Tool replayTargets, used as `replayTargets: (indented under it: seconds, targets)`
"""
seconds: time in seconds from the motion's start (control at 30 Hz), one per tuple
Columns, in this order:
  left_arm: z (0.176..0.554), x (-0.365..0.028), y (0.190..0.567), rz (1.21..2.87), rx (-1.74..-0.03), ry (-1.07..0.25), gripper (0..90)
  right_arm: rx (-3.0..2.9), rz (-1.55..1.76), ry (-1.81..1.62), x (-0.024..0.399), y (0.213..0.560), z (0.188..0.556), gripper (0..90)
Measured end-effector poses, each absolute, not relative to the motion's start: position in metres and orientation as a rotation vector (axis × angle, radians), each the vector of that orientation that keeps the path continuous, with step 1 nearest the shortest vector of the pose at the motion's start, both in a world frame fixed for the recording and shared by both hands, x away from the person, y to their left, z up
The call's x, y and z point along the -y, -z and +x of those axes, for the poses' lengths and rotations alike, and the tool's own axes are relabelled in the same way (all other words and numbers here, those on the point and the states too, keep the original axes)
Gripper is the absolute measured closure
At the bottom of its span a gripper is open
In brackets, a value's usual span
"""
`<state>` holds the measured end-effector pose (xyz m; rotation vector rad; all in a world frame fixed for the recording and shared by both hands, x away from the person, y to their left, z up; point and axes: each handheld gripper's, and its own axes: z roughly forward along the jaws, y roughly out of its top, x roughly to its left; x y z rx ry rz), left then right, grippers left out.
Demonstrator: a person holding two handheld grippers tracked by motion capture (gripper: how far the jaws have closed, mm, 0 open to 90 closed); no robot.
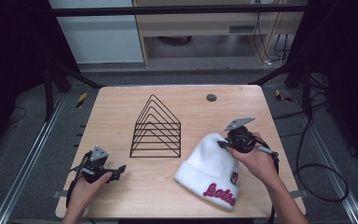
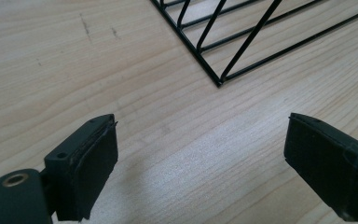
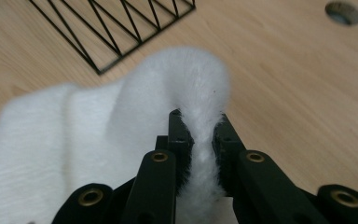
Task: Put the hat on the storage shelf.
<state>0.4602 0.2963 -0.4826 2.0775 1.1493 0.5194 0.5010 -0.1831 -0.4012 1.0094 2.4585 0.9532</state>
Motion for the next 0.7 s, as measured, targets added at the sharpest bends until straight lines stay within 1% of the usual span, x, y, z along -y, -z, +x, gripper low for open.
replayTargets:
  seconds: [0.1, 0.13, 0.2, 0.4, 0.6, 0.67, 0.7]
  targets:
    - [0.459, -0.299, 0.477, 2.074, -1.145, -0.534, 9.1, -2.423, 0.946, -0.998, 0.178, 0.383, 0.487, 81.7]
    - [0.458, -0.301, 0.472, 2.060, -1.145, -0.534, 9.0, -2.405, 0.905, -1.026, 0.176, 0.371, 0.479, 81.8]
    - [0.457, -0.302, 0.469, 2.058, -1.141, -0.540, 9.0, -2.398, 0.889, -1.037, 0.176, 0.366, 0.476, 81.8]
    - [0.451, -0.306, 0.451, 2.047, -1.114, -0.559, 8.5, -2.352, 0.771, -1.132, 0.171, 0.329, 0.457, 81.8]
    - [0.448, -0.306, 0.428, 2.018, -1.075, -0.575, 7.9, -2.295, 0.709, -1.159, 0.171, 0.295, 0.459, 81.9]
    - [0.450, -0.305, 0.416, 2.009, -1.052, -0.584, 7.8, -2.259, 0.696, -1.185, 0.173, 0.275, 0.465, 81.9]
    - [0.450, -0.305, 0.416, 2.009, -1.052, -0.584, 7.8, -2.259, 0.696, -1.185, 0.173, 0.275, 0.465, 81.9]
